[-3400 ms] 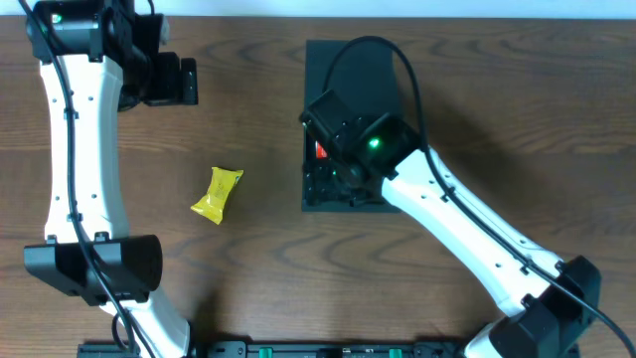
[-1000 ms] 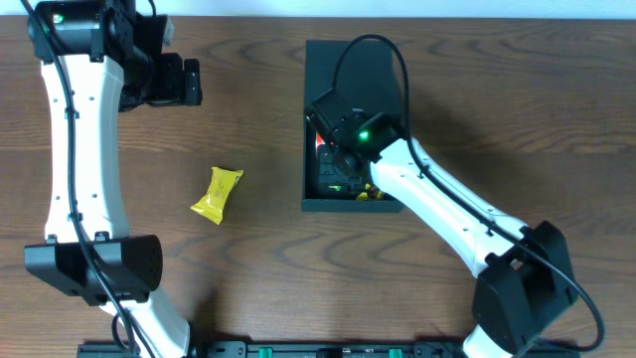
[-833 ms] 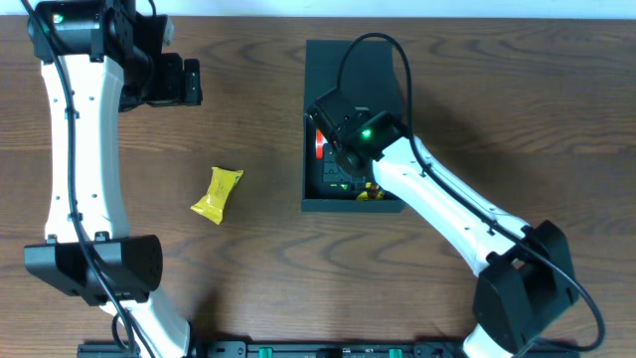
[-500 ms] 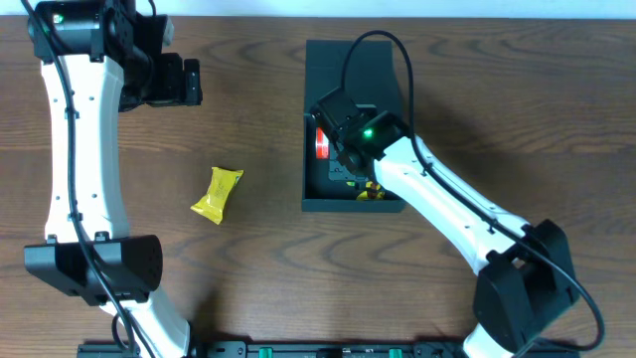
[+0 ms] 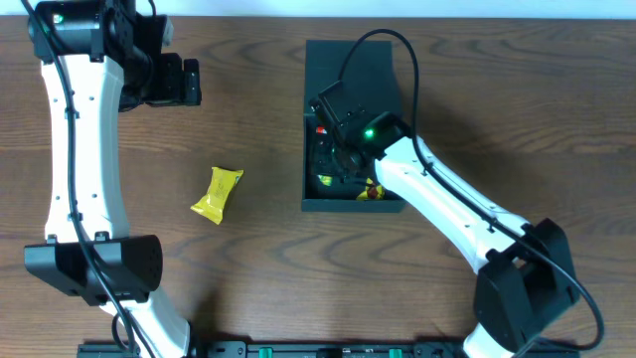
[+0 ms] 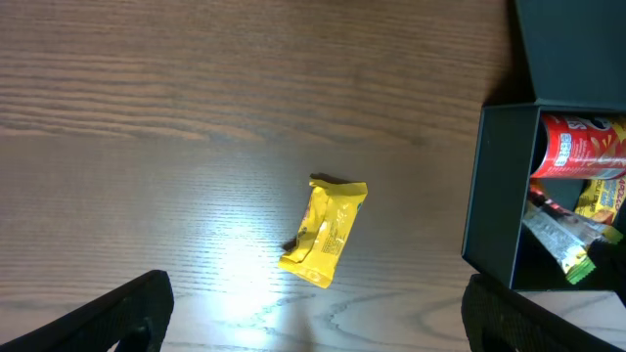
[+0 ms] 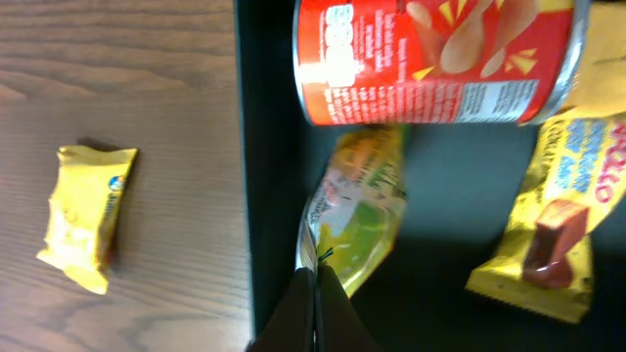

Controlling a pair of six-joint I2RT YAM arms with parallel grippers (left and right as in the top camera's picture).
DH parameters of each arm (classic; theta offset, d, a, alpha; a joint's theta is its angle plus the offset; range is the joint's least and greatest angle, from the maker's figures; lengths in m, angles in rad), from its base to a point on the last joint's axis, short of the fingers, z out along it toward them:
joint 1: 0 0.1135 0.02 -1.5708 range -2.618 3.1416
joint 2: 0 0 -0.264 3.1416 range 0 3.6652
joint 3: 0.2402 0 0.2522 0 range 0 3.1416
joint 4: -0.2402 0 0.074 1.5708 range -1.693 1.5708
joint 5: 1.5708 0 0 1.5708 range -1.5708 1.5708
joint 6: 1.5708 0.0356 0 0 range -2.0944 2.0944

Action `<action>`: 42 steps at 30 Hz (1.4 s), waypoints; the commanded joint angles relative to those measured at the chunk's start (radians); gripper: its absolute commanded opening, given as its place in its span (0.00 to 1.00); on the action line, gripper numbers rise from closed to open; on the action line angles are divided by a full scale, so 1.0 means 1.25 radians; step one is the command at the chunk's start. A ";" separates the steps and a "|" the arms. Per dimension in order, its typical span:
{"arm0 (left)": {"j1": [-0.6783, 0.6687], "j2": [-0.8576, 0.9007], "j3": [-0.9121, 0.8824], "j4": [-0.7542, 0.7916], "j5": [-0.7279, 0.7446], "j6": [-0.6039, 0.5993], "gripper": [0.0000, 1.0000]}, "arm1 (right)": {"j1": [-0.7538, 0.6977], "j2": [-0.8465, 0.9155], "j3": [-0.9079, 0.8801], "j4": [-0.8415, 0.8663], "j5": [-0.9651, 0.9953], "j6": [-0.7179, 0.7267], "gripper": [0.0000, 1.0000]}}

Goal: Pack container
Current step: 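Push the packets down inside the box with the right gripper, then raise the right gripper up out of the box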

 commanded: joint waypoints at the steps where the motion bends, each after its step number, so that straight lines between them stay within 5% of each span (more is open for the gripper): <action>1: 0.001 -0.010 -0.002 0.001 -0.012 0.009 0.95 | -0.015 -0.002 -0.005 0.021 -0.067 0.042 0.01; 16: 0.001 -0.010 -0.002 0.002 -0.013 0.009 0.95 | -0.089 -0.002 -0.024 -0.047 -0.084 0.146 0.01; 28: 0.001 -0.010 -0.002 0.003 -0.018 0.009 0.95 | -0.177 -0.002 -0.208 0.253 -0.395 0.198 0.01; 40: 0.001 -0.010 -0.002 0.004 -0.018 0.009 0.95 | -0.207 -0.002 -0.209 0.281 -0.437 0.154 0.01; 42: 0.001 -0.010 -0.002 0.004 -0.018 0.008 0.95 | -0.203 -0.002 -0.209 0.281 -0.437 0.152 0.13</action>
